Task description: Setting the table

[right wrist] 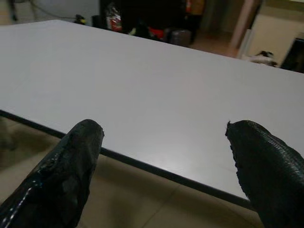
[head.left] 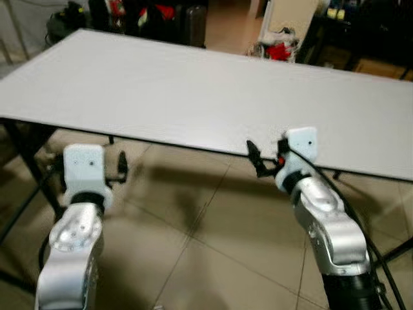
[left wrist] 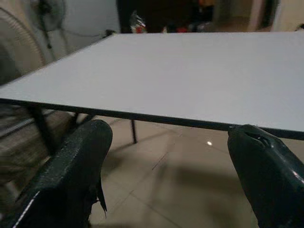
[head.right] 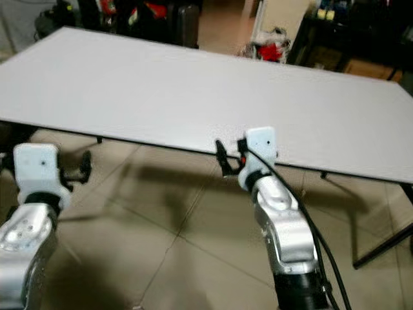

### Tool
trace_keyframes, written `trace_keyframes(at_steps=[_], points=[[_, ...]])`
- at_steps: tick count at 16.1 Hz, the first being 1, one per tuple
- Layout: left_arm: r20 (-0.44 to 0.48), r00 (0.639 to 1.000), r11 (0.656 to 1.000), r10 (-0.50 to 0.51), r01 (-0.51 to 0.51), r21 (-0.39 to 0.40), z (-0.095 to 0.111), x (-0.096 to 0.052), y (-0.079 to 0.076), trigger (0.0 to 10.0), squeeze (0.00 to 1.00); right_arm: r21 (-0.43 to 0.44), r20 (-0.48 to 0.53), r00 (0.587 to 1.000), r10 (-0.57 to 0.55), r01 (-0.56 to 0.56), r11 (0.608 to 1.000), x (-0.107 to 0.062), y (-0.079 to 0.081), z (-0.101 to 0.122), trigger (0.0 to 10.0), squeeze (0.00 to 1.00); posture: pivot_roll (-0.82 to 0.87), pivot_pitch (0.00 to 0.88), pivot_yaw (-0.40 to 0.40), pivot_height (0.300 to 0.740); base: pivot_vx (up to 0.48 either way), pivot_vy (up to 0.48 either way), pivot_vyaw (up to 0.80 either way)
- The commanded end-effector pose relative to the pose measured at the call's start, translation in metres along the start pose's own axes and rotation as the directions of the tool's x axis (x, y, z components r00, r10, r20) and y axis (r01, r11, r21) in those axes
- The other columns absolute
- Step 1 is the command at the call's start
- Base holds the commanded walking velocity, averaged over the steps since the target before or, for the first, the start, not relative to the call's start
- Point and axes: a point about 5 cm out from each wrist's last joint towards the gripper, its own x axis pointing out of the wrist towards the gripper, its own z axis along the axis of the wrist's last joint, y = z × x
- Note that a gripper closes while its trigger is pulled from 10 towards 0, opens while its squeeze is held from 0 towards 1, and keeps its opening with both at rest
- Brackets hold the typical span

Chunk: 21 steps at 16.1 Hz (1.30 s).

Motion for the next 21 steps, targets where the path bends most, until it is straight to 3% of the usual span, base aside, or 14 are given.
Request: trace_keyframes(at_steps=[1, 9, 13, 21], points=[[0.002, 1.0, 1.0, -0.016, 0.016, -0.003, 0.001, 0.0, -0.004, 10.0, 0.0, -0.009, 0.001, 1.0, -0.009, 0.009, 1.0, 0.0, -0.004, 0.003, 10.0, 0.0, -0.03, 0.0, -0.05, 0.74, 0.0, 0.337, 0.72], [0.007, 1.0, 1.0, -0.011, 0.011, 0.005, 0.003, 0.002, -0.001, 10.0, 0.0, 0.006, -0.006, 1.0, 0.005, -0.005, 1.0, 0.002, 0.0, 0.0, 10.0, 0.0, -0.02, 0.0, -0.05, 0.74, 0.0, 0.332, 0.0], [0.021, 1.0, 1.0, -0.02, 0.02, -0.001, 0.007, 0.0, -0.008, 10.0, 0.0, 0.002, -0.005, 0.999, 0.032, -0.032, 0.999, 0.003, 0.003, 0.001, 10.0, 0.0, -0.02, 0.0, -0.051, 0.74, 0.0, 0.0, 0.0], [0.014, 1.0, 0.999, 0.012, -0.012, -0.046, 0.008, 0.0, -0.006, 10.0, 0.0, -0.009, 0.015, 0.997, 0.072, -0.072, 0.997, 0.007, 0.008, 0.005, 10.0, 0.0, -0.01, 0.0, -0.05, 0.74, 0.0, 0.0, 0.8]])
